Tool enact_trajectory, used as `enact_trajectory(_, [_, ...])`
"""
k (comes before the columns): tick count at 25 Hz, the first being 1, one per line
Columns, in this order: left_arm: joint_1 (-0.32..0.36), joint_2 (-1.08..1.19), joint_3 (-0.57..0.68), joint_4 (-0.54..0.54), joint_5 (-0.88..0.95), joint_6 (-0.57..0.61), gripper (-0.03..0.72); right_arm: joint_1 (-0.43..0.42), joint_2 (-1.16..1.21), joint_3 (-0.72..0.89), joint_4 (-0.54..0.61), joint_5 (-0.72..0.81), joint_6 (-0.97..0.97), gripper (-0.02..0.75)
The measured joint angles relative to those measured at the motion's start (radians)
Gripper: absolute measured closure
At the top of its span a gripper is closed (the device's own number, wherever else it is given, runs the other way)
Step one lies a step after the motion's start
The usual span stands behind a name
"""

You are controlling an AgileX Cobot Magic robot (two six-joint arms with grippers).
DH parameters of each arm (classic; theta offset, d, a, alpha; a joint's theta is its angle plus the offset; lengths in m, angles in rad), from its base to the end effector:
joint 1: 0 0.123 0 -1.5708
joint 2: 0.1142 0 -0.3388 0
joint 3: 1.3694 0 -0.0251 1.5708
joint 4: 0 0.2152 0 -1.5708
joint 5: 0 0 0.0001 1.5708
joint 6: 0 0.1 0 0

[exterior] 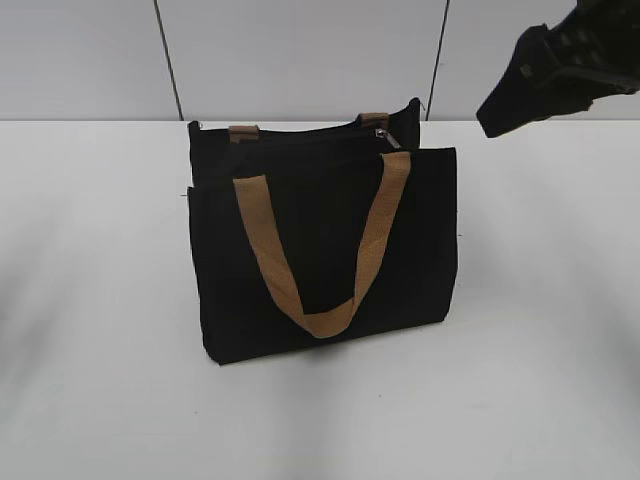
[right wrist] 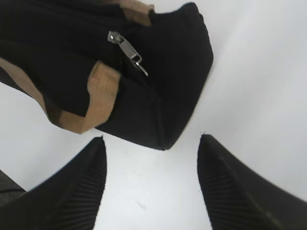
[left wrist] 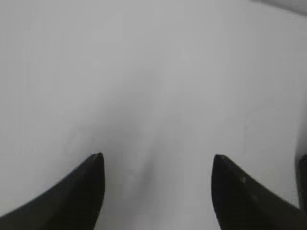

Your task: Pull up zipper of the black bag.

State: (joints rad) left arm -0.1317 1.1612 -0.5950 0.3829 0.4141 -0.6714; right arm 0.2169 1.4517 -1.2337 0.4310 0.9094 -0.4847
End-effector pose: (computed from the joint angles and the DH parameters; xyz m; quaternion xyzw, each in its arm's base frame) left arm 0.1684 -0.0071 0.2948 -0.1130 0.9294 -0.0078 0.3512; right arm 0.2531 0.0896 0.3795 -0.2465 0.9136 0.1613 0.2802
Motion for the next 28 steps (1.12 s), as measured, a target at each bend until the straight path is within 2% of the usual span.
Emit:
enact_trajectory(4, [0.000,0.019,-0.050,-0.406,0.172,0.407,0.166,-0.001,-0.030,0.000,-0.090,0.065,0.075,0.274])
enact_trajectory(7, [0.000,0.019,-0.122,-0.526,0.305,0.554,0.168,-0.007,-0.054,0.000,-0.185,0.128,0.221,0.274])
enact_trajectory(11, [0.000,0.023,-0.224,-0.513,0.477,0.594,0.169,-0.079,-0.059,0.000,-0.276,0.238,0.352,0.274])
enact_trajectory(16, [0.000,0.032,-0.327,-0.495,0.650,0.608,0.169,-0.246,-0.059,0.000,-0.296,0.296,0.372,0.274])
enact_trajectory(19, [0.000,0.031,-0.354,-0.472,0.733,0.611,0.169,-0.313,-0.085,0.025,-0.301,0.297,0.372,0.276])
enact_trajectory(23, [0.000,0.003,-0.352,-0.413,0.791,0.610,0.169,-0.326,-0.210,0.159,-0.292,0.297,0.370,0.298])
enact_trajectory(28, [0.000,-0.183,-0.278,-0.396,0.797,0.610,0.169,-0.326,-0.493,0.413,-0.239,0.303,0.368,0.328])
